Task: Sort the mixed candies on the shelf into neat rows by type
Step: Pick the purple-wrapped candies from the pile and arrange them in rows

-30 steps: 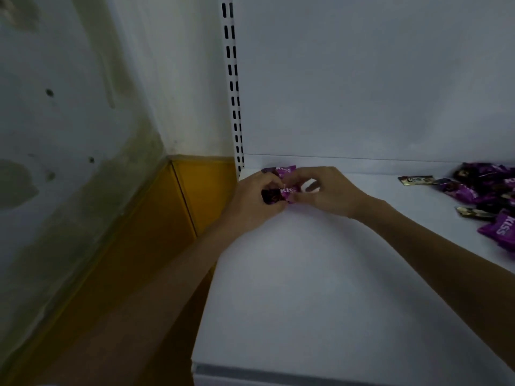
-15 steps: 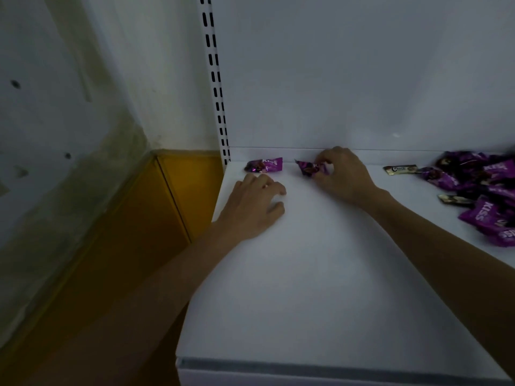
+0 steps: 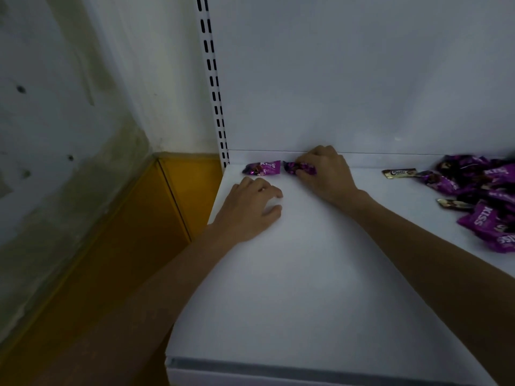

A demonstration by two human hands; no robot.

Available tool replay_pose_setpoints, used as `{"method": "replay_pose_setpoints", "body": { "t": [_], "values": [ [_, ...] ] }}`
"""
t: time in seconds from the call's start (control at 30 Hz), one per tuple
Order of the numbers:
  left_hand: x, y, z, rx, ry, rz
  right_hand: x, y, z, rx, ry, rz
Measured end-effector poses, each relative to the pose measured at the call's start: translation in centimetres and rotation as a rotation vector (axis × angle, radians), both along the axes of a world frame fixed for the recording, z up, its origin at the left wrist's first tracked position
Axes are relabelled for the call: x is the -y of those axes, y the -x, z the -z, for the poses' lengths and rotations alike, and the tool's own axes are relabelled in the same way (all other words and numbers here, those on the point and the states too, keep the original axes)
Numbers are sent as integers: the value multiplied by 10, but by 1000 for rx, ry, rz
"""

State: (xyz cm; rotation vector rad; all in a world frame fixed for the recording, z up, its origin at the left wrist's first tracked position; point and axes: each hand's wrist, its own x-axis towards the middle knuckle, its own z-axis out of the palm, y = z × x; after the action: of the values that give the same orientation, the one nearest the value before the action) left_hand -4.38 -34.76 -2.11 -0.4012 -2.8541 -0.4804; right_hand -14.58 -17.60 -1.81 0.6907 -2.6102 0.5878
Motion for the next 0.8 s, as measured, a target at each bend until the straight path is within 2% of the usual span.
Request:
{"method": "replay_pose_setpoints", "body": {
  "t": [0.17,0.27,0.6,0.8],
  "values": [
    [-14,5,-9,-40,-101,-34,-20,-1,-11,27,48,3],
    [-44,11,-19,-61,-113,37,-55,-4,-21,51,66,47],
    [-206,34,-37,-25,-171,251,-246,-35,-48,58,74,269],
    [-289,39,-32,26,-165,210,-332,-43,-48,39,58,321]
  ]
}}
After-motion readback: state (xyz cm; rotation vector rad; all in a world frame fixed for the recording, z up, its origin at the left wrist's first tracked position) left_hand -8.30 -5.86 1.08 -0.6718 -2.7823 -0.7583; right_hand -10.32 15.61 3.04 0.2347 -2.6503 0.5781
